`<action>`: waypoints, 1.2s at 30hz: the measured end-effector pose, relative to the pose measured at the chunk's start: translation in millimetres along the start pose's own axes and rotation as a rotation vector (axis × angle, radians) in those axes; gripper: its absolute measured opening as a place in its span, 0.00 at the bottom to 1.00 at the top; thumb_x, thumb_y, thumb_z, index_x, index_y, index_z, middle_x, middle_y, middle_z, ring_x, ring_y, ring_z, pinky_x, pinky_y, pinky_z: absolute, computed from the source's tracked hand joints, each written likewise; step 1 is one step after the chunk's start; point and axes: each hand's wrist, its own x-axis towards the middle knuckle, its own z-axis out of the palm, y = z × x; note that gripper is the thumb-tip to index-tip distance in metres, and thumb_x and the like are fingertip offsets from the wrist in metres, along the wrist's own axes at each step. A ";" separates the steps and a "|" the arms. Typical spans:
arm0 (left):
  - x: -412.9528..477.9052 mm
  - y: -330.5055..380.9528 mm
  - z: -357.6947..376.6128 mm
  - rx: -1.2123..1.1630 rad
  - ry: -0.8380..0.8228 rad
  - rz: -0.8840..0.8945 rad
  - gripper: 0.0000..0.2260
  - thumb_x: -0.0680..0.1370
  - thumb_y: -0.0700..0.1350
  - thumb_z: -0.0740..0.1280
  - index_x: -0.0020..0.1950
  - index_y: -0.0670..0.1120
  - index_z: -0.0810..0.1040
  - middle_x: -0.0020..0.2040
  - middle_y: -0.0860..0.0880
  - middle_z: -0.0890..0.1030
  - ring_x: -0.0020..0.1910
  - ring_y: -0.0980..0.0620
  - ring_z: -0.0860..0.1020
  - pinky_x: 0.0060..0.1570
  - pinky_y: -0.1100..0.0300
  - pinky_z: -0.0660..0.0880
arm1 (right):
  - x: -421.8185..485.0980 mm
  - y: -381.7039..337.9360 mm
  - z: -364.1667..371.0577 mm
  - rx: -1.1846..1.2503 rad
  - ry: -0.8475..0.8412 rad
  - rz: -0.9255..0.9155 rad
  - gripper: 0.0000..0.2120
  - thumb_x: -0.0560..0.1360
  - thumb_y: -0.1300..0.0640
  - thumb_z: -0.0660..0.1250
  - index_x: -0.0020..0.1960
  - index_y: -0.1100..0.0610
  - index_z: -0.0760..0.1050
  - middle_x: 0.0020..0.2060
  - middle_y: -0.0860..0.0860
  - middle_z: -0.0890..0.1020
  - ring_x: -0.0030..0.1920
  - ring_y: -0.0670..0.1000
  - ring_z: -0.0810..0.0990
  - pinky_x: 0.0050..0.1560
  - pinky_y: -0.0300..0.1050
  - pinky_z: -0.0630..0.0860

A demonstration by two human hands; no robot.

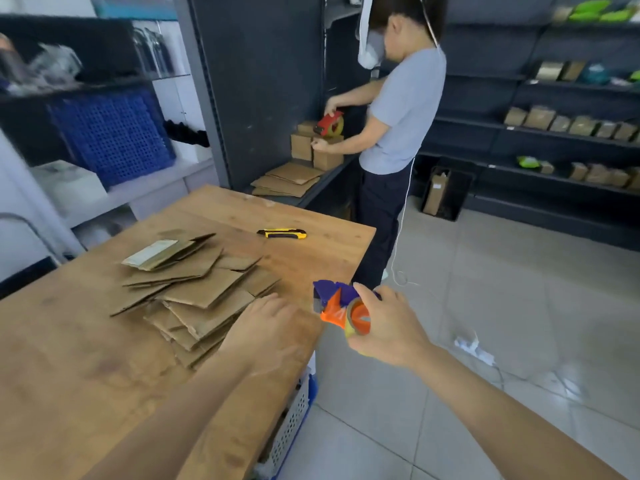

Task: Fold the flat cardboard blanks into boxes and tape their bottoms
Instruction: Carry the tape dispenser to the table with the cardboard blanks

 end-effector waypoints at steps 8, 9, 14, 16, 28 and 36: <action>64.2 -38.7 3.6 0.050 0.018 -0.159 0.36 0.71 0.67 0.55 0.74 0.48 0.67 0.72 0.46 0.69 0.74 0.45 0.62 0.73 0.49 0.58 | 125.6 10.7 10.7 -0.024 -0.112 -0.138 0.41 0.66 0.41 0.70 0.73 0.46 0.55 0.66 0.52 0.67 0.64 0.56 0.65 0.58 0.50 0.73; 69.6 -42.9 3.8 0.043 0.024 -0.191 0.35 0.72 0.66 0.58 0.75 0.50 0.65 0.73 0.48 0.67 0.75 0.46 0.60 0.74 0.50 0.56 | 141.4 11.7 13.7 -0.020 -0.123 -0.161 0.41 0.66 0.40 0.70 0.73 0.46 0.54 0.66 0.52 0.68 0.64 0.56 0.66 0.58 0.50 0.73; 100.1 -58.8 3.2 0.012 0.053 -0.327 0.33 0.70 0.67 0.58 0.71 0.52 0.69 0.71 0.48 0.70 0.73 0.44 0.63 0.71 0.50 0.61 | 218.9 19.4 32.7 -0.046 -0.186 -0.320 0.42 0.67 0.38 0.69 0.73 0.46 0.53 0.66 0.52 0.68 0.64 0.55 0.68 0.59 0.49 0.73; 115.7 -62.7 6.2 0.036 0.058 -0.425 0.37 0.68 0.69 0.53 0.72 0.50 0.68 0.72 0.48 0.68 0.73 0.45 0.63 0.71 0.51 0.60 | 249.8 25.2 39.9 -0.062 -0.216 -0.381 0.42 0.67 0.38 0.69 0.74 0.46 0.53 0.66 0.52 0.67 0.64 0.54 0.67 0.59 0.48 0.73; 171.5 -41.0 28.6 -0.021 0.061 -0.893 0.31 0.70 0.64 0.61 0.66 0.47 0.75 0.63 0.46 0.77 0.66 0.41 0.73 0.63 0.47 0.71 | 394.6 47.1 74.6 -0.132 -0.364 -0.653 0.42 0.65 0.38 0.67 0.74 0.46 0.53 0.63 0.52 0.68 0.61 0.55 0.68 0.55 0.50 0.73; 165.1 -42.1 22.6 -0.027 0.052 -1.032 0.35 0.70 0.67 0.56 0.66 0.43 0.76 0.61 0.44 0.78 0.64 0.40 0.74 0.61 0.47 0.72 | 408.9 36.6 110.7 -0.116 -0.385 -0.628 0.43 0.66 0.38 0.69 0.75 0.50 0.54 0.65 0.57 0.68 0.63 0.59 0.69 0.57 0.51 0.73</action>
